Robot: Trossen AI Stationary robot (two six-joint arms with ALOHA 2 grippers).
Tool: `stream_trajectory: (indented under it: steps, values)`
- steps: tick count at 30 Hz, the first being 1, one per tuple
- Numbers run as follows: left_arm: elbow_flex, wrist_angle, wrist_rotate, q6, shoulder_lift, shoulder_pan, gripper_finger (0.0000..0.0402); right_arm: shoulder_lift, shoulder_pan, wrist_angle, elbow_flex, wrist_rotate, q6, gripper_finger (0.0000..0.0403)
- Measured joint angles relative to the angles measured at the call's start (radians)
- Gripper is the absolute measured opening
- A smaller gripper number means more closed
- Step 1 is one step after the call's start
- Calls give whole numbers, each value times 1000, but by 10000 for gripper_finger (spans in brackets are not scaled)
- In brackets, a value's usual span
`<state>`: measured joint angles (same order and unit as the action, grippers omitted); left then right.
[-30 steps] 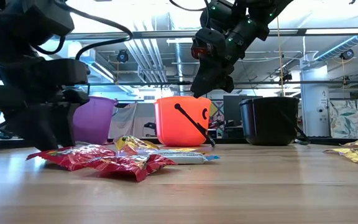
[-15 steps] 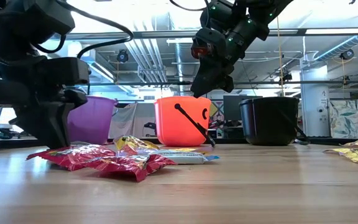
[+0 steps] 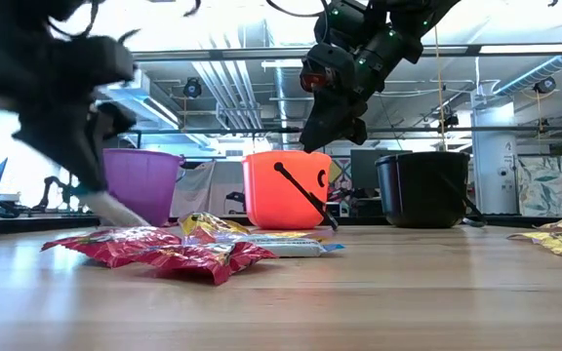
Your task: Sort candy by brand, put in halloween buckets
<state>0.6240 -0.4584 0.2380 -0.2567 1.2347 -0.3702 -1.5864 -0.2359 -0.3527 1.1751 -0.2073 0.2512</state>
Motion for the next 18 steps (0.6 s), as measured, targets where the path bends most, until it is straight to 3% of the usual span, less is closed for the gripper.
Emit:
stream_trajectory:
  steps: [9,18]
  values:
    - [100,-115,40,18,-128,61,1,0,0,0,0,-1,-9,97]
    - [143,-163,73,18,-144,110,0,0,11,76,-2,-1,-17,86]
